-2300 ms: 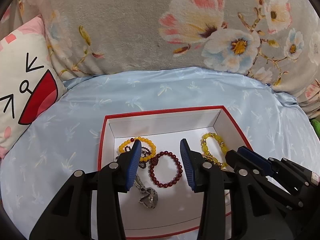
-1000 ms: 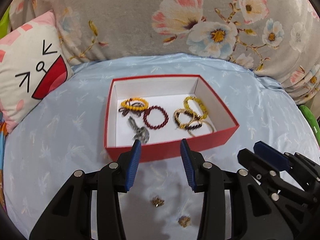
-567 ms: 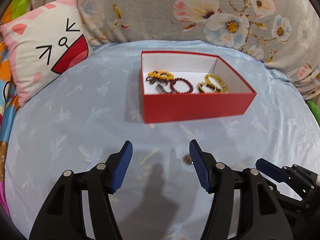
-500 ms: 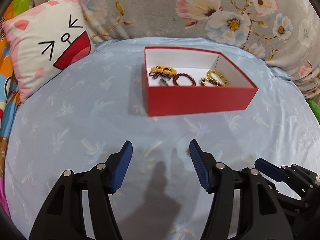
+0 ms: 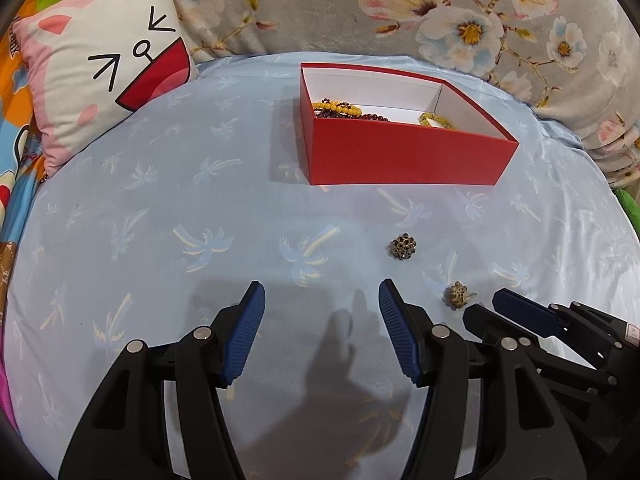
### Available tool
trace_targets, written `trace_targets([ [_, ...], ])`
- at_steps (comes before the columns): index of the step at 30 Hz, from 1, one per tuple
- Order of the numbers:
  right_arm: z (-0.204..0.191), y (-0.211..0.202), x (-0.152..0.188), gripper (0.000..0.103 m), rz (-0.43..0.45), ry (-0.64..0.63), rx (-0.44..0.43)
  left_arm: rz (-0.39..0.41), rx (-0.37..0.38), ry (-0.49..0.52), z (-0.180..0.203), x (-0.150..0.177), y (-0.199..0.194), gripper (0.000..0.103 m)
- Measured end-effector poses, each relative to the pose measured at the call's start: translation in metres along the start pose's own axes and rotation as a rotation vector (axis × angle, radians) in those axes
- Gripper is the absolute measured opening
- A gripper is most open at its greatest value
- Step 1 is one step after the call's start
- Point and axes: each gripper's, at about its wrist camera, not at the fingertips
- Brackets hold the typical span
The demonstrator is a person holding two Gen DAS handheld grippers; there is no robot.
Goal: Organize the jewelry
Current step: 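Move both grippers back to the two bronze charms on the cloth, then grasp the bronze flower charm with the right gripper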
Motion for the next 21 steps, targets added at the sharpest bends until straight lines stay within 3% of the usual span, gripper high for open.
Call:
trace_targets([
  [8, -0.007, 0.009, -0.003, 0.032, -0.008, -0.015, 0.009, -0.01, -0.001, -0.005, -0.002, 0.002, 0.002, 0.056],
  [15, -0.009, 0.016, -0.007, 0.017, -0.003, -0.021, 0.021, -0.019, -0.001, -0.012, -0.003, 0.002, 0.005, 0.056],
  [21, -0.001, 0.015, -0.008, 0.017, -0.004, 0.0, 0.019, -0.027, 0.008, -0.018, -0.002, -0.001, 0.008, 0.056],
])
Point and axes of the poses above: each gripper's, at about its wrist camera, not at the fingertips, and y roughly the way its jaws point, z to its right, x to its underside, and after that the axes turned 15 degrees about x, right-handed
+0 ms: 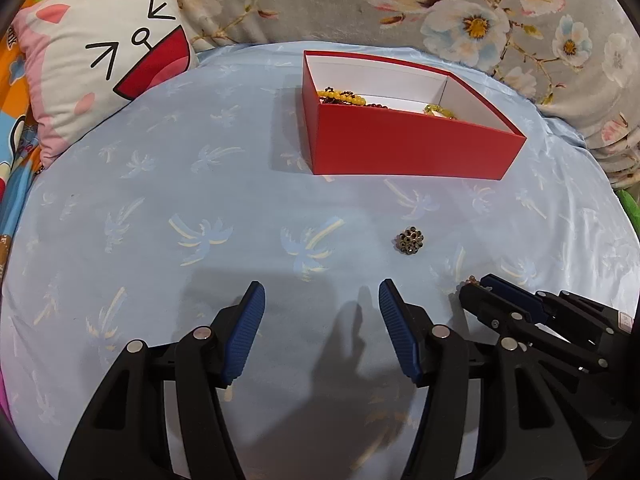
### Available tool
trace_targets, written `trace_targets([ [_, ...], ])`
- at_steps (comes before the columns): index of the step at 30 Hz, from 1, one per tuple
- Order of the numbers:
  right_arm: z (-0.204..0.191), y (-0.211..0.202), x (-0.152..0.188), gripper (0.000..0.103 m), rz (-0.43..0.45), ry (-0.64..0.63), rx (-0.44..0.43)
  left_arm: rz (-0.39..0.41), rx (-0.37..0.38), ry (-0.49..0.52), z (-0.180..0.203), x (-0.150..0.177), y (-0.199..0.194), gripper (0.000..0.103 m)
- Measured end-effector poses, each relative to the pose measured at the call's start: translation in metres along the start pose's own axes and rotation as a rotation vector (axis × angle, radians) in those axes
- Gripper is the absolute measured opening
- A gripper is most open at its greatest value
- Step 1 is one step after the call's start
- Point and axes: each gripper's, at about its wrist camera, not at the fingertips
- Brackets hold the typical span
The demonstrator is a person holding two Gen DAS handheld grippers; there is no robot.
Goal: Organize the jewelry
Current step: 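Grasp the bronze flower charm with the right gripper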
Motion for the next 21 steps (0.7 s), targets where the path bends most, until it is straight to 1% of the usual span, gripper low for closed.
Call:
trace_targets([
  [5, 0.016, -0.003, -0.001, 0.017, -0.001, 0.048, 0.006, -0.001, 0.019, 0.012, 0.009, -0.006, 0.006, 0.056],
  [13, 0.041, -0.008, 0.0, 0.017, -0.001, 0.1, 0.028, -0.008, 0.049, 0.053, 0.037, -0.018, 0.025, 0.056],
  [21, 0.057, -0.008, 0.004, 0.017, -0.004, 0.13, 0.041, -0.022, 0.047, 0.044, 0.045, -0.024, 0.044, 0.056],
])
Point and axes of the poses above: each gripper's, at about its wrist camera, not at the fingertips, and y roughly the way its jaws point, z to its right, x to its underside, and after that the axes turned 15 degrees about x, right-handed
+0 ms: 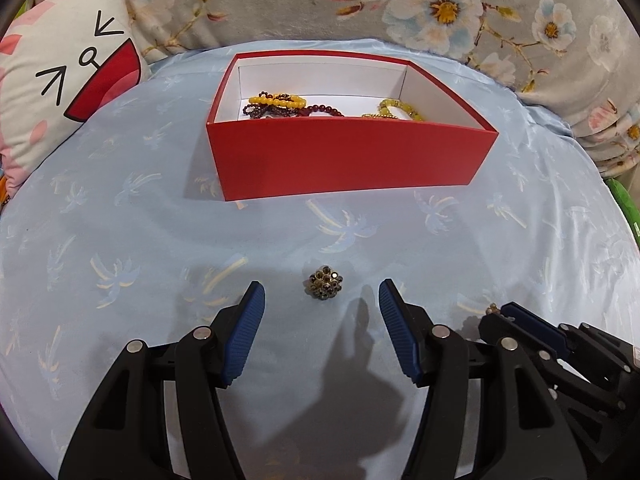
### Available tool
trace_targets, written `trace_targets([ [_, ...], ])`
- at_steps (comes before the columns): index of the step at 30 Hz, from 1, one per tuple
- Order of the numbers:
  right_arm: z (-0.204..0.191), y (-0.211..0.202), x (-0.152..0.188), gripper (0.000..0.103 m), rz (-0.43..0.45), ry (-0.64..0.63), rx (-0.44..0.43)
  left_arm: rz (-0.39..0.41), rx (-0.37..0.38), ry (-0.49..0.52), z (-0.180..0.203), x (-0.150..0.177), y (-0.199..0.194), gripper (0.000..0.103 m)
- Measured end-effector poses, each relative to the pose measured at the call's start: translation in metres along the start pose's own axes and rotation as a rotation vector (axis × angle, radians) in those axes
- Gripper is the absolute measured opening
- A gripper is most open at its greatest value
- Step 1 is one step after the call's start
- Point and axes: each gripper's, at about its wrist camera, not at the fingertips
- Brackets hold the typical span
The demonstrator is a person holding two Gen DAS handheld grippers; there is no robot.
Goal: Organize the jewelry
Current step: 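Grasp the bronze flower charm with the right gripper, then grasp the dark filigree charm with the left gripper while the right gripper holds its charm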
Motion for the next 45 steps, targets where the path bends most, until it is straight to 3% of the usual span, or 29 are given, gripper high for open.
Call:
trace_targets([
  [14, 0.006, 0.006, 0.0, 0.017, -0.01, 0.02, -0.006, 0.004, 0.002, -0.026, -0.012, 0.002, 0.003, 0.055],
  [19, 0.009, 0.007, 0.0, 0.017, -0.014, 0.022, -0.007, 0.005, 0.0, -0.011, -0.008, 0.0, 0.005, 0.04],
  [23, 0.011, 0.009, 0.0, 0.017, -0.016, 0.028, -0.008, 0.005, 0.003, -0.006, -0.008, 0.0, 0.006, 0.037],
  [31, 0.011, 0.009, 0.0, 0.015, -0.018, 0.032, -0.011, -0.001, 0.011, 0.006, -0.005, -0.001, 0.008, 0.018],
  [45, 0.015, 0.0, -0.004, 0.015, 0.009, 0.036, -0.013, 0.013, 0.027, 0.0, 0.0, 0.0, -0.005, 0.018],
])
Point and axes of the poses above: each gripper's, at about its wrist camera, not at the fingertips, and y roughly the way its jaws point, z to its right, x to its underside, and after that the axes turned 15 degrees about x, right-handed
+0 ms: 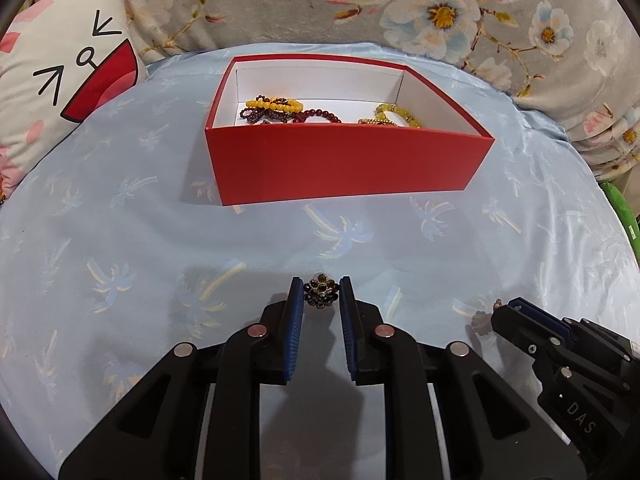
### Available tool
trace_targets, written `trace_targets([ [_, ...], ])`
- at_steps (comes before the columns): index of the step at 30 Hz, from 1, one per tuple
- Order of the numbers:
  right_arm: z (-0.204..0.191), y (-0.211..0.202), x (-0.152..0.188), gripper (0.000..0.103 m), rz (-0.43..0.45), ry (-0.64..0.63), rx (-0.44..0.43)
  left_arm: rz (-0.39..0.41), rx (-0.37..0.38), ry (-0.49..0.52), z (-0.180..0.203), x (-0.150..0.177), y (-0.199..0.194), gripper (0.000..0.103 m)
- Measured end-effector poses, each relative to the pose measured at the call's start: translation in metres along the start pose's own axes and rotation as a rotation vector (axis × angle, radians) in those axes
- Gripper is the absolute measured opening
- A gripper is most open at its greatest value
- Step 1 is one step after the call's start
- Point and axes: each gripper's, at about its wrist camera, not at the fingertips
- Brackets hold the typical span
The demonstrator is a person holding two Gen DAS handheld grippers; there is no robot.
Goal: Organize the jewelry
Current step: 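Grasp the dark filigree charm with the left gripper while the right gripper holds its charm, then carry both charms over the box and lower them inside with both grippers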
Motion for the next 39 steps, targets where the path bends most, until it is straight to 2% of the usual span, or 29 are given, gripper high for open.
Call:
trace_targets([
  [16, -0.007, -0.026, -0.027, 0.015, 0.079, -0.01, -0.019, 0.057, 0.01, 0.034, 0.014, -0.028, -0.035, 0.018],
  [29, -0.026, -0.04, -0.082, 0.015, 0.182, -0.042, -0.028, 0.113, -0.004, 0.07, 0.019, -0.075, -0.041, 0.018],
  [39, -0.032, -0.021, -0.131, 0.015, 0.217, -0.034, -0.017, 0.148, -0.025, 0.077, 0.012, -0.123, -0.021, 0.018],
])
Point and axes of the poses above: each gripper's, at about its wrist camera, not at the fingertips, and y roughly the way its jaws point, z to its right, x to its underside, and after that the axes turned 15 degrees about x, right-handed
